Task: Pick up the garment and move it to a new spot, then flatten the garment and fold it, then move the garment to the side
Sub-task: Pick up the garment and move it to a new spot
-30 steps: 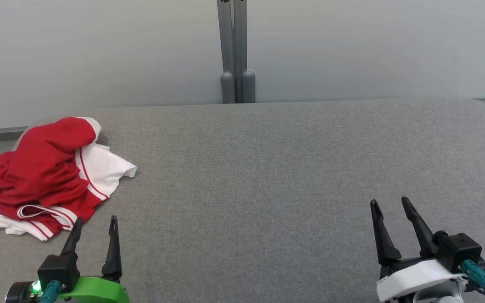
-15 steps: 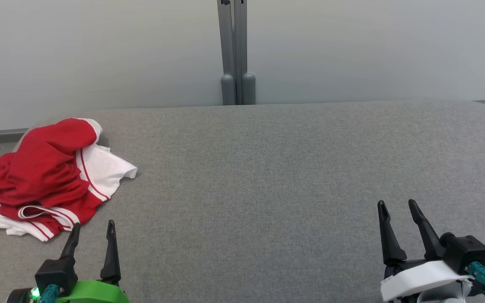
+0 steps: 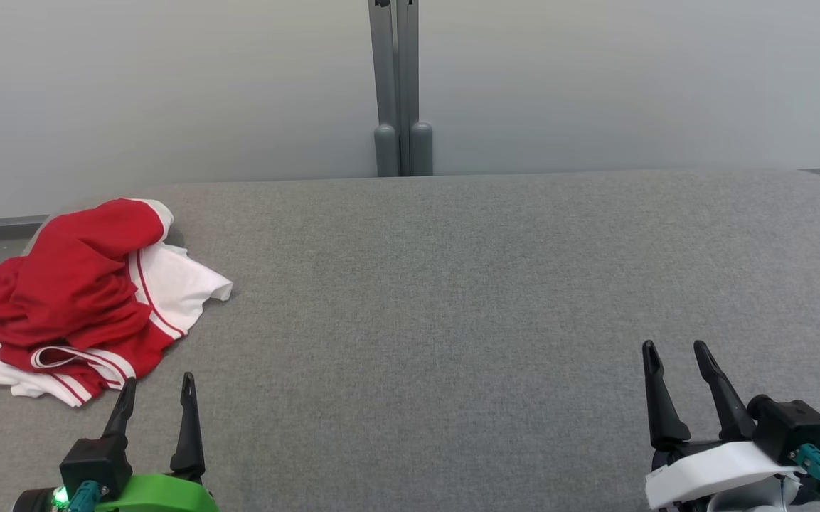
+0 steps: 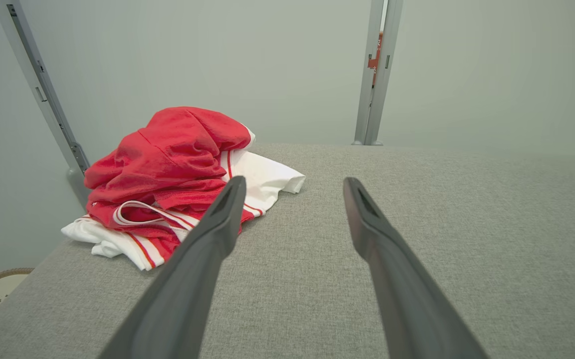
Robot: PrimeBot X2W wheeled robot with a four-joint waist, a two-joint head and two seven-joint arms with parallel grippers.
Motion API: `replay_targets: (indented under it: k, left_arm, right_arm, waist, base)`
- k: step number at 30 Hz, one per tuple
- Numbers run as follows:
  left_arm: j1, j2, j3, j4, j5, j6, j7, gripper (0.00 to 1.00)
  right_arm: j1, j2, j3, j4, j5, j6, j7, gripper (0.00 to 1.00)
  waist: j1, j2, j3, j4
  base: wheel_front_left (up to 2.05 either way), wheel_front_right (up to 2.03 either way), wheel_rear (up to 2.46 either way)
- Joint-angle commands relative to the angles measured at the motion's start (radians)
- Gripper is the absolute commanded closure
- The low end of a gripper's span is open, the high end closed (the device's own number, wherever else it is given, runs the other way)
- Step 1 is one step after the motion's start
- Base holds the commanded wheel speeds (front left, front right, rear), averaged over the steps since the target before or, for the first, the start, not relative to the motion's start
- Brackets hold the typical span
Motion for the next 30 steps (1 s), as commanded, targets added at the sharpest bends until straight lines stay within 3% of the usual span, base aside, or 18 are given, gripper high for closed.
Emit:
replay_targets:
  k: [1, 13, 30]
  left_arm:
    - [0.007, 0.007, -0.002, 0.001, -0.004, 0.007, -0.004, 0.0]
    - [-0.008, 0.016, -0.008, 0.004, 0.003, 0.019, -0.003, 0.0]
    - [-0.026, 0.039, -0.005, 0.014, -0.003, 0.045, -0.002, 0.0]
  right_arm:
    - [0.011, -0.001, -0.002, 0.002, 0.005, 0.0, -0.004, 0.0]
    - [0.014, 0.001, 0.007, 0.009, -0.006, 0.0, -0.004, 0.0]
    - [0.017, 0.002, 0.024, 0.026, -0.002, 0.0, -0.004, 0.0]
  waist:
    - [0.0, 0.0, 0.001, 0.0]
    - [0.0, 0.0, 0.005, 0.041]
    - [0.0, 0.0, 0.02, 0.232]
  base:
    - [0.0, 0.0, 0.0]
    - [0.0, 0.0, 0.0]
    - [0.0, 0.0, 0.0]
